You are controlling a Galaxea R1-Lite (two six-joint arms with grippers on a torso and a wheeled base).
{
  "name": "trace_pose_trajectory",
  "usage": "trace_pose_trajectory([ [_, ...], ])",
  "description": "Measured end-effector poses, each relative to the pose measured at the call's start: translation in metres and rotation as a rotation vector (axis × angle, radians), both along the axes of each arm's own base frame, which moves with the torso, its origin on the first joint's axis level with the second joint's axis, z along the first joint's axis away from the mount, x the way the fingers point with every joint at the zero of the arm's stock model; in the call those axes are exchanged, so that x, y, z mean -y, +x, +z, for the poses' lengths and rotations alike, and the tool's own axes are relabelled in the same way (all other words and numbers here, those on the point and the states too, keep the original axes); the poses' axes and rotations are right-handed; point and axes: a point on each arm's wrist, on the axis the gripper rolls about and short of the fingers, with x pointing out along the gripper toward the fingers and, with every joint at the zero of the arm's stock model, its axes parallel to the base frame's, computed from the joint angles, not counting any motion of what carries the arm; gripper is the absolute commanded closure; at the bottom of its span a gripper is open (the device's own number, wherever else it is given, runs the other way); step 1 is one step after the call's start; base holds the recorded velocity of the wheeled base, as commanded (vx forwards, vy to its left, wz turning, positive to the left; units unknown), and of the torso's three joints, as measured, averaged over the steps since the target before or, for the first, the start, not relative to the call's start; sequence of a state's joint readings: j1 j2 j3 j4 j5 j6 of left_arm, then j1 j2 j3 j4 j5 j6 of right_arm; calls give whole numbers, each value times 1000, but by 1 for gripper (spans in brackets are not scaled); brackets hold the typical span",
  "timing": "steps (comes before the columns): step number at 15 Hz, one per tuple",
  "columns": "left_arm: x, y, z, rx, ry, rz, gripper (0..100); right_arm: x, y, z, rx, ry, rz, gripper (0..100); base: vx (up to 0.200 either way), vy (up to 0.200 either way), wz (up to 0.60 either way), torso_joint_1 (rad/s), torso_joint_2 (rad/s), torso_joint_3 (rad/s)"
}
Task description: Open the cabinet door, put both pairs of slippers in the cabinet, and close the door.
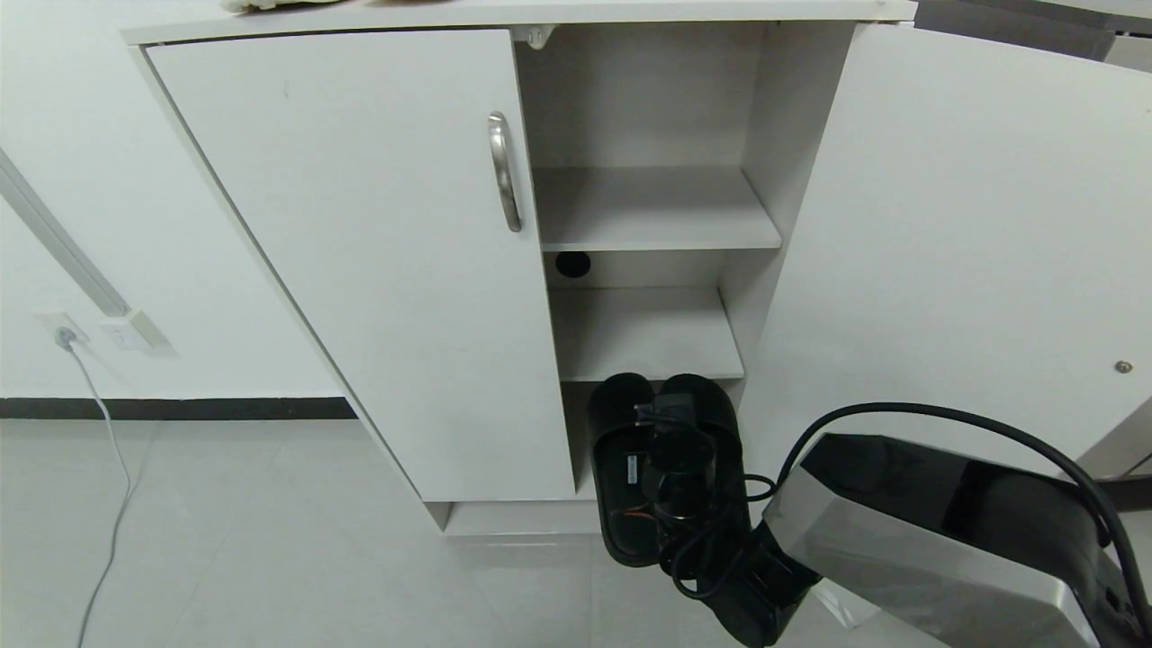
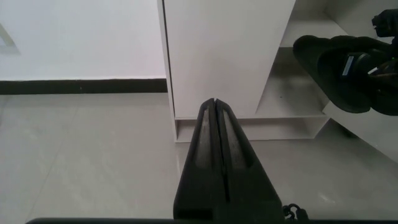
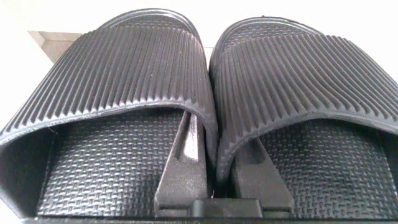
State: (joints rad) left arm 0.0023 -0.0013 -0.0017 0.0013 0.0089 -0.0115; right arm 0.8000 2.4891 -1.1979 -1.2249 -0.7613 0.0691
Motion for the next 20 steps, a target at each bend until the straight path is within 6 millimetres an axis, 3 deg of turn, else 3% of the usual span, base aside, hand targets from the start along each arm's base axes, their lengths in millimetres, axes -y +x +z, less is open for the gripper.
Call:
trace_pose_trajectory([
  [2,0,0,0,0,0,0,100,1,1,0,1,0,-1,100,0,0,0,0,0,0],
  [12,0,0,0,0,-1,-1,100,2,0,5,7,5,-4,100,200,0,0,0,3,2],
  [20,0,0,0,1,-4,2,100,-7,4,9,12,-24,18,100,0,0,0,0,0,0],
])
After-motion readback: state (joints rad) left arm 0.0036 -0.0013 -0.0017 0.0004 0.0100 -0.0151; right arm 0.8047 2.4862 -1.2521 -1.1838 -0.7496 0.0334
